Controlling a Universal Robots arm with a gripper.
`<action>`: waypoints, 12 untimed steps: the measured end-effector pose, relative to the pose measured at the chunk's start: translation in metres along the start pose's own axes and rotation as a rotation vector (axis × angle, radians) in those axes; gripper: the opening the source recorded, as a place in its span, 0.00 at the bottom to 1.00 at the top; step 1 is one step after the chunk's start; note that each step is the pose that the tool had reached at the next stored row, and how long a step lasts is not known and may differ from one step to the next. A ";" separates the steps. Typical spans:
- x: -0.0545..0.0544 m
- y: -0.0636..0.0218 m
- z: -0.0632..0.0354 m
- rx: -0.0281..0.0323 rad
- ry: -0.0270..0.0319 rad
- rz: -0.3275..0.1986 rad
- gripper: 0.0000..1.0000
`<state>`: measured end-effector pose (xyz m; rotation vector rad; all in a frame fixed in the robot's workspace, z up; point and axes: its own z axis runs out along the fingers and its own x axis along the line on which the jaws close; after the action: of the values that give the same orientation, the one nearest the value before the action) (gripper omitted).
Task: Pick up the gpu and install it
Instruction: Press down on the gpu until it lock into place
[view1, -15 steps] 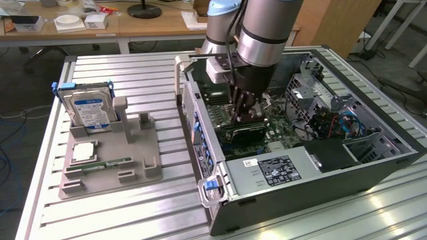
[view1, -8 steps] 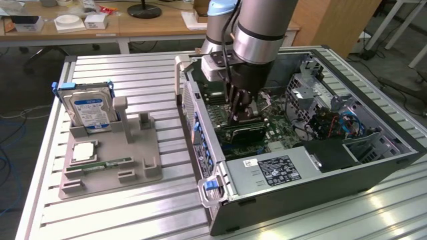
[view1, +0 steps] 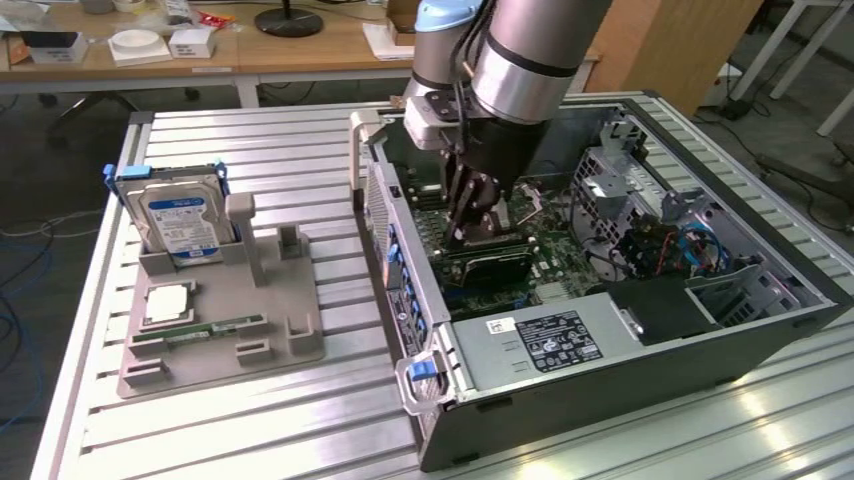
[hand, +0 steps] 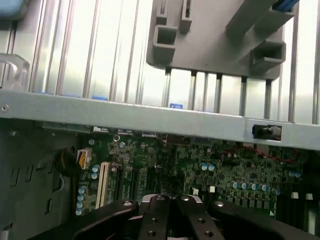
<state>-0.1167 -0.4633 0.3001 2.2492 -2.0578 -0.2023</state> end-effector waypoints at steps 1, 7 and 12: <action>0.000 -0.0009 -0.0002 -0.0185 -0.0017 0.000 0.10; 0.001 -0.0077 -0.0011 -0.1269 -0.0117 0.003 0.10; 0.002 -0.0189 -0.0001 -0.1991 -0.0183 0.005 0.10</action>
<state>-0.0980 -0.4634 0.2972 2.1314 -1.9549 -0.4094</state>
